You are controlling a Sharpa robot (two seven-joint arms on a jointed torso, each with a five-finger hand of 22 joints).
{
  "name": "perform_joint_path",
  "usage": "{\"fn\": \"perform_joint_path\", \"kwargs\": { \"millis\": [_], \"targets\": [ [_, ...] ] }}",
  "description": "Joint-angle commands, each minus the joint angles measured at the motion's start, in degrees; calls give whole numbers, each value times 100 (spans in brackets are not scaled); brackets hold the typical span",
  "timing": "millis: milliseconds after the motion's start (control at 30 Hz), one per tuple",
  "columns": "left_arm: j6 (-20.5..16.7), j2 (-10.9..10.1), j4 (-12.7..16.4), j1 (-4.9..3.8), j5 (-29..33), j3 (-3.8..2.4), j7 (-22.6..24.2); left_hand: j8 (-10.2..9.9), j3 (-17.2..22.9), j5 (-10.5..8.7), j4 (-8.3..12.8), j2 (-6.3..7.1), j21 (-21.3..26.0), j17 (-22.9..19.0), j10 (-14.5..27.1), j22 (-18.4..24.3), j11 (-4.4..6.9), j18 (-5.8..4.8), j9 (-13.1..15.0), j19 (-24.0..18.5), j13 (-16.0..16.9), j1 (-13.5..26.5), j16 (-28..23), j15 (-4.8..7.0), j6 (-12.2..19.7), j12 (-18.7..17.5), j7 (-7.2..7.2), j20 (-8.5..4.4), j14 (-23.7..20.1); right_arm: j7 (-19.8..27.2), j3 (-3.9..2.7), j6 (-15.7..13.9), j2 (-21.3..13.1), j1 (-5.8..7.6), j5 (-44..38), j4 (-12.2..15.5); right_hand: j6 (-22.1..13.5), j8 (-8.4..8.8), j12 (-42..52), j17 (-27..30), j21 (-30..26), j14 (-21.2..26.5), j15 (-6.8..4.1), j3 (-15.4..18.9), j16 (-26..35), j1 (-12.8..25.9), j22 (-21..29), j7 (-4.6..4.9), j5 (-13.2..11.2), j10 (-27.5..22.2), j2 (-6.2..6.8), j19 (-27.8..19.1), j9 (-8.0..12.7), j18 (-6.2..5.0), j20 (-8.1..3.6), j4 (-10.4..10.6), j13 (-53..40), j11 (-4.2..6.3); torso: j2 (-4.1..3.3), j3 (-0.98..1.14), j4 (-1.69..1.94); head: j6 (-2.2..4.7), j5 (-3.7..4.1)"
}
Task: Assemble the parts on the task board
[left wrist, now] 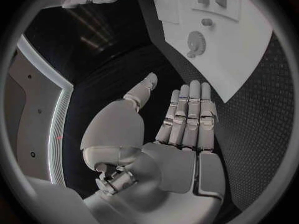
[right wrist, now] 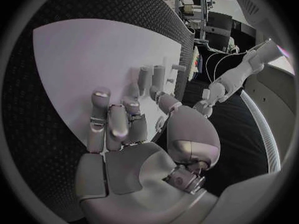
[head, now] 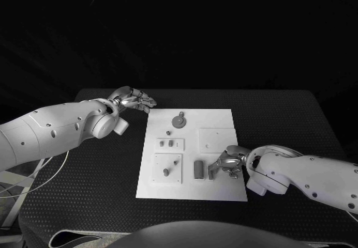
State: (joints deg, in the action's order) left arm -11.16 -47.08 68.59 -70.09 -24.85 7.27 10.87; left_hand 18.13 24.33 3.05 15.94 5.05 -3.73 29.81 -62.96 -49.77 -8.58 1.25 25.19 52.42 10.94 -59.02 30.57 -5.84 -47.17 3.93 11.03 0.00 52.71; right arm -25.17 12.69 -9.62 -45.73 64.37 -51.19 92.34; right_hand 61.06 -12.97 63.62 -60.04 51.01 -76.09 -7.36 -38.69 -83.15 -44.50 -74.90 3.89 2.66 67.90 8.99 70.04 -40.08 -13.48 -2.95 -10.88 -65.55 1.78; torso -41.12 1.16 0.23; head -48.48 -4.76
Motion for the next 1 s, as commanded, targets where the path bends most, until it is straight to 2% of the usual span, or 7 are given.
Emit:
{"fn": "perform_joint_path", "kwargs": {
  "millis": [33, 100, 233, 500, 767, 1000],
  "targets": [
    [73, -1, 11, -4, 31, -3, 36, 40, -19, -5, 15, -4, -37, 6, 25, 8, -16, -17, -9, -14, -8, 46, -21, -10, 36, 7, 0, 25, 42, 313, -1, 465, -75, -4, -59, 66, -31, -28, 17, -4, -6, -2, -38, 226, -28, 61, -83, 76, 19, 20, 13, 21, -18, -152, -31, -119, -3, 10, -4, 3, -4, 6, -9],
    [72, -4, 9, -4, 31, -3, 38, 40, -19, -5, 15, -3, -37, 6, 25, 8, -16, -17, -9, -15, -8, 46, -22, -10, 37, 7, 0, 25, 42, 337, -1, 573, -117, -4, -75, 96, -34, -28, 18, -3, -12, 7, -41, 398, -27, 65, -85, 66, 18, 11, -41, 2, -26, -152, -38, -274, -5, 5, -3, 4, -6, 8, -10],
    [75, -5, 11, -4, 31, -3, 38, 41, -19, -5, 15, -4, -37, 8, 26, 8, -16, -17, -9, -15, -8, 46, -23, -10, 37, 7, -1, 25, 42, 367, -1, 788, -150, -4, -178, 126, -38, -22, 15, 8, -22, 17, -42, 459, -22, 14, -81, 64, 16, 7, -5, -5, -28, -152, -44, -382, -3, 4, -4, 6, -11, 9, -7],
    [78, -8, 16, -3, 31, -2, 40, 42, -19, -5, 16, -6, -37, 11, 26, 8, -16, -17, -10, -15, -8, 46, -25, -10, 36, 7, -1, 25, 42, 296, 1, 999, -161, -4, -429, 113, -37, -18, 11, 9, -32, 21, -40, 464, -20, -92, -76, 66, 17, 5, 14, -4, -29, -152, -45, -471, 0, 3, -4, 7, -8, 8, 4],
    [80, -9, 17, -3, 31, -2, 43, 43, -19, -5, 17, -7, -37, 14, 26, 9, -16, -16, -10, -15, -8, 45, -27, -10, 36, 7, -1, 25, 43, 207, 2, 1030, -128, -5, -491, 57, -28, -19, 11, -14, -35, 10, -38, 480, -28, -141, -76, 66, 16, 8, -74, 0, -32, -152, -40, -508, 2, 2, -3, -2, -1, 7, 10],
    [83, -10, 17, -3, 31, -2, 46, 44, -19, -5, 18, -8, -38, 17, 26, 9, -16, -16, -10, -15, -9, 45, -29, -10, 36, 7, -2, 25, 43, 169, 2, 933, -71, -25, -602, 25, -10, -23, 16, -39, -33, -3, -39, 518, -39, -209, -81, 62, 16, 17, -245, 3, -37, -152, -34, -549, 2, 5, -2, -4, 0, -3, 11]
  ]
}}
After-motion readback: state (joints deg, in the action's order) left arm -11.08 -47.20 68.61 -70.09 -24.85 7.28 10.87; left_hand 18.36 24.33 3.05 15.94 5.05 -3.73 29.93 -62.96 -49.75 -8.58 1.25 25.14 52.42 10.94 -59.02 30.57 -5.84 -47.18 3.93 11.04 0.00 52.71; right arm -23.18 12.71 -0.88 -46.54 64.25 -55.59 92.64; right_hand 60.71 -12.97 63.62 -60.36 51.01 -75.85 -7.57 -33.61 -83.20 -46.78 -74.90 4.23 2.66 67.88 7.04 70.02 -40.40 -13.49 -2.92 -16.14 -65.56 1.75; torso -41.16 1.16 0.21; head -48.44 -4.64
